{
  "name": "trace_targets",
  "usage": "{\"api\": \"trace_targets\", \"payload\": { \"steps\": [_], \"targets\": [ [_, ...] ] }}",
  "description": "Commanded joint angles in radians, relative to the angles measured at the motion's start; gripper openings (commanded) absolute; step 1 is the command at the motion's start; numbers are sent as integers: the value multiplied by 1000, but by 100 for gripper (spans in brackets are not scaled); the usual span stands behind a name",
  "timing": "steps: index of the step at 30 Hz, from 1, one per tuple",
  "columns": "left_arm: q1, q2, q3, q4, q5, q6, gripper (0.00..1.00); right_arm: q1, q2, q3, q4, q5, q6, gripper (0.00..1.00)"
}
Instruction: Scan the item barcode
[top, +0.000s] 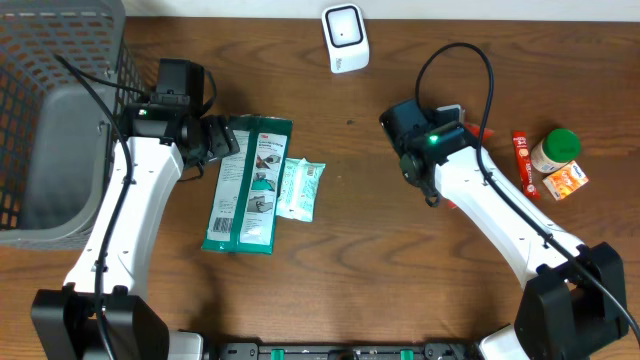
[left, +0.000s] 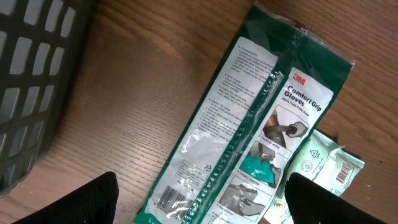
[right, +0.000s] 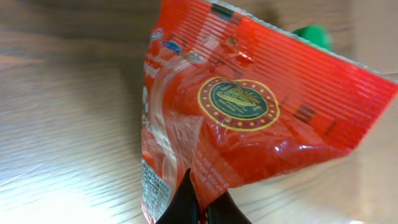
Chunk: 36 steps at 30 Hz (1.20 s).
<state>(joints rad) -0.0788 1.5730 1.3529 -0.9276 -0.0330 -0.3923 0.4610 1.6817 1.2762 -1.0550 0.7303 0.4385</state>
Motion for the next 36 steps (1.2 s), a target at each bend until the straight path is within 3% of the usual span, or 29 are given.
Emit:
{"api": "trace_targets", "payload": {
  "steps": [1, 12, 24, 26, 30, 32, 36],
  "targets": [
    [4, -4, 16, -3, -13, 5, 86, 12, 8, 19, 11, 159, -18, 1],
    [4, -4, 16, -3, -13, 5, 86, 51, 192, 18, 41, 163, -18, 1],
    [4, -4, 16, -3, -13, 5, 86, 266, 284, 18, 198, 34, 28, 1],
    [4, -4, 16, -3, -13, 5, 86, 283, 284, 18, 235, -49, 40, 10],
    [4, -4, 16, -3, -13, 5, 86, 296, 284, 19, 309, -249, 52, 18],
    [4, -4, 16, -3, -13, 5, 86, 295, 284, 21, 323, -295, 77, 36],
    [4, -4, 16, -3, -13, 5, 86, 283, 265, 65, 279, -303, 76, 47]
  ]
}}
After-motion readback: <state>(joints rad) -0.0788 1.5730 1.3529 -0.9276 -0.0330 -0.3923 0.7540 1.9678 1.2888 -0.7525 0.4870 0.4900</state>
